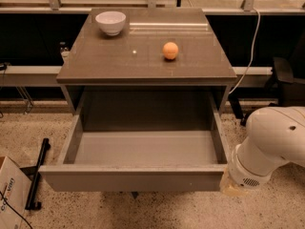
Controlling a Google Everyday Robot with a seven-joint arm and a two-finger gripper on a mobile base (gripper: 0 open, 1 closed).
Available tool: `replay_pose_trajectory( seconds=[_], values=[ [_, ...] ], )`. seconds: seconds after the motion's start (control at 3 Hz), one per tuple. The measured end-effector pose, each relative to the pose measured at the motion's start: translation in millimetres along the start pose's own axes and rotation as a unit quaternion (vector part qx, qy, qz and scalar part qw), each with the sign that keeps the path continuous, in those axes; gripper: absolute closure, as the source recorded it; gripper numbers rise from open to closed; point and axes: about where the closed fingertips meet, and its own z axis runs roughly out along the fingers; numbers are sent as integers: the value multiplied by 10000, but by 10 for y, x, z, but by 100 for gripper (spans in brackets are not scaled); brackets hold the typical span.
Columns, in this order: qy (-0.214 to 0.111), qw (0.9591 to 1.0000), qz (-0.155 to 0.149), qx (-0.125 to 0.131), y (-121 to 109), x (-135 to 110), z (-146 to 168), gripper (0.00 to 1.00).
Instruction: Close top drawer
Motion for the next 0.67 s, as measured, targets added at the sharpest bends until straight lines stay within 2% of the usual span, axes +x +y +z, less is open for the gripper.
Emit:
replay_pose_trajectory(
  seconds=[0.33, 0.67],
  values=[
    [-217, 9996, -2, 183, -250, -3, 198, 100],
    [-218, 9996, -2, 183, -251, -3, 196, 100]
  ],
)
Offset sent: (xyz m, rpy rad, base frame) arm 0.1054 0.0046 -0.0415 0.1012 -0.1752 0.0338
